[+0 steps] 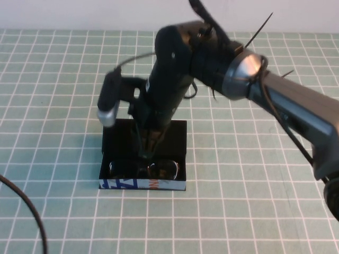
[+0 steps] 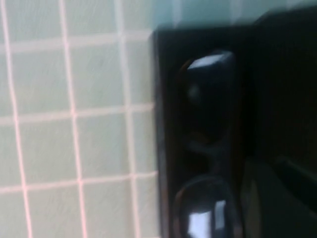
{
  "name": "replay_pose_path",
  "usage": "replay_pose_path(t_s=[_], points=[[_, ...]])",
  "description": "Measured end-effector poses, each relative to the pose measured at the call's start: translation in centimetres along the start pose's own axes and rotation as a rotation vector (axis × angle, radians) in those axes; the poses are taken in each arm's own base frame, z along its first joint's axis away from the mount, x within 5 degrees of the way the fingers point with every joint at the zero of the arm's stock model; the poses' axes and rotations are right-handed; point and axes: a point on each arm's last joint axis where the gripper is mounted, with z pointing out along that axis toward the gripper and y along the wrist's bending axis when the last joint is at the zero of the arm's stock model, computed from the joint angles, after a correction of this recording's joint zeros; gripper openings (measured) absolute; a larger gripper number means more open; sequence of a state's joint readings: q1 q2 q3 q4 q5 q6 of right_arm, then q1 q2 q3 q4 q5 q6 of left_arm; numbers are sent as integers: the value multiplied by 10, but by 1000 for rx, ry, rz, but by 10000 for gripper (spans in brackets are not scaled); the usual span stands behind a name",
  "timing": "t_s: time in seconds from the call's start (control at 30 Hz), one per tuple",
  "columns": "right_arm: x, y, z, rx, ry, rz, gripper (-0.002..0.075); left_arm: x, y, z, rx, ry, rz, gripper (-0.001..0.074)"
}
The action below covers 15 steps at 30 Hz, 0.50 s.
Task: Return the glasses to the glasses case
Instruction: Place the glasses in the glasses case
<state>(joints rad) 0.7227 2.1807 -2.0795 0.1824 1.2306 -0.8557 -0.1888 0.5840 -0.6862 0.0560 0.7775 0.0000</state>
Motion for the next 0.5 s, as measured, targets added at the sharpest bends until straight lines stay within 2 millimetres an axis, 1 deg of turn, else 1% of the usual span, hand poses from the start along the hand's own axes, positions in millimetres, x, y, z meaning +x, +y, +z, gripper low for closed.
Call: replay_pose_path(t_s=[0.1,0.17,0.23,0.33,0.4,0.5], points=[[-9,-3,-23,50,-52,37,4,-2,-11,7,124,20,95,-2],[-12,-6,-37,75,-84,87,-4,-3,-19,15,205,40,119,-2],[-10,-11,-49,97,-110,170,-8,-6,-26,27,288,68,120,-2],[-1,-22,-59,115,-125,286,-11,-9,-36,48,397,113,112,-2],[8,-31,-62,124,-127,349,-11,-11,-41,62,457,125,92,-2],[23,-49,-68,151,-168,467,-11,-7,-50,85,541,140,37,-2]])
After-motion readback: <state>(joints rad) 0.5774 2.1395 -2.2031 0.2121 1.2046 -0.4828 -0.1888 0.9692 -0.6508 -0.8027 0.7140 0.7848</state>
